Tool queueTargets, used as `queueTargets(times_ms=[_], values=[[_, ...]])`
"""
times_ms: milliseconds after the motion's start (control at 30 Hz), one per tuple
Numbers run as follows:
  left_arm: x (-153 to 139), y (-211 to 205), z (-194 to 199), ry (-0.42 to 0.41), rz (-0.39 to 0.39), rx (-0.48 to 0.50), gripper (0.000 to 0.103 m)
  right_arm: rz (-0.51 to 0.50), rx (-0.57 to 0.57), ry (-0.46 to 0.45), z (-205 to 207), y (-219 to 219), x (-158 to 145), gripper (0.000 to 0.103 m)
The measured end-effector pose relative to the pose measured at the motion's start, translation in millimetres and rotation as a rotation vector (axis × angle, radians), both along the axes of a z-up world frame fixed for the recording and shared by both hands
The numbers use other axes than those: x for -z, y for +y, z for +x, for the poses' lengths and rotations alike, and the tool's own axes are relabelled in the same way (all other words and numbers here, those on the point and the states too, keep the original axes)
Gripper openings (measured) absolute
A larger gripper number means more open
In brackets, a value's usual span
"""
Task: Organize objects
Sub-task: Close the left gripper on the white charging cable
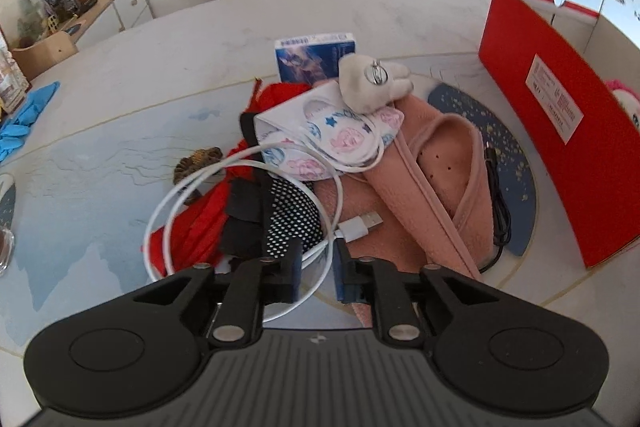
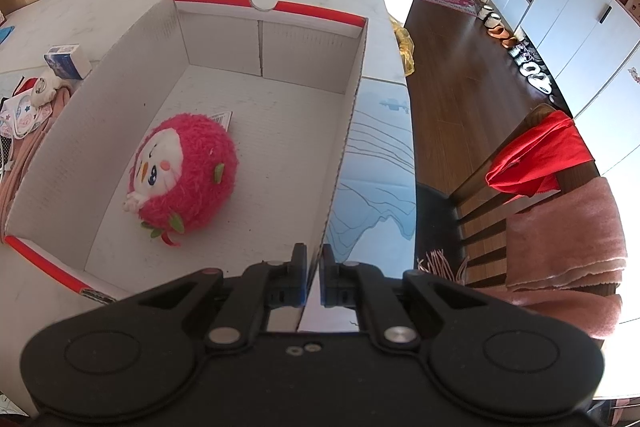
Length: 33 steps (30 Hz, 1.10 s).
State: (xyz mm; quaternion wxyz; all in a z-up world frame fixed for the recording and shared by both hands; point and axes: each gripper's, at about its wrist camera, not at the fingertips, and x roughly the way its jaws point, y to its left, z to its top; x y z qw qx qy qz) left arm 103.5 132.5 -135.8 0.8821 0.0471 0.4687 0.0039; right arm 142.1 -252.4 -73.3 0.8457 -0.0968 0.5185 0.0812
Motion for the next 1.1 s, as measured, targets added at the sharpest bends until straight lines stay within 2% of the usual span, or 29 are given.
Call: queueTargets(times_ms=[200,267,333,567,633,667,733,767,967,1000,1100], values=[[12.5,-4.9,12.0,0.027,0.013,0.029,0.032,0.001,0.002,0.003,-0.2,-0.7,0.2,0.005],[14.2,-4.0,15.2,0.035,0.009,0.040,0.041,0.002,0.002,0.003,-0.5,-0.9,0.0,0.005],[15.3,-3.4,17.9,0.036,0.013,0.045,0.058,0.001,0.002,0.003,-0.5,-0.9,0.1,0.005],[17.7,-1.4,28.1,0.050,-0.010,0.052,0.060,0.001,0.003,0.005,-0.4,-1.4,0.2,0.005],[17.6,-1.9,29.0,0.050,-0.012,0.049,0.057,-0.001,0.005,0.004,-0.1,-1.3,0.1,0.005],[17.5,-1.5,29.1,0.051,-0.024,0.050,0.052,-0.001,0.005,0.004,0.1,-1.2,0.0,0.005],[16.2,-0.9,28.0,0.052,-0.051,0.050,0.035,-0.001,0.006,0.005,0.3,-0.8,0.0,0.005],[15.5,-1.5,27.3,0.049,-0.047,0.048,0.032,-0.001,0.006,0.005,0.3,-1.1,-0.1,0.005],[7.2,3.0,18.1,0.011,-0.076,0.026,0.020,-0.001,0.006,0.004,0.4,-0.8,0.0,0.005],[4.2,3.6,15.6,-0.001,-0.080,0.023,0.015,-0.001,0.005,0.004,0.4,-0.7,0.0,0.005],[-6.1,2.6,8.3,-0.036,-0.082,0.017,0.015,-0.001,0.005,0.004,0.4,-0.6,0.0,0.005]])
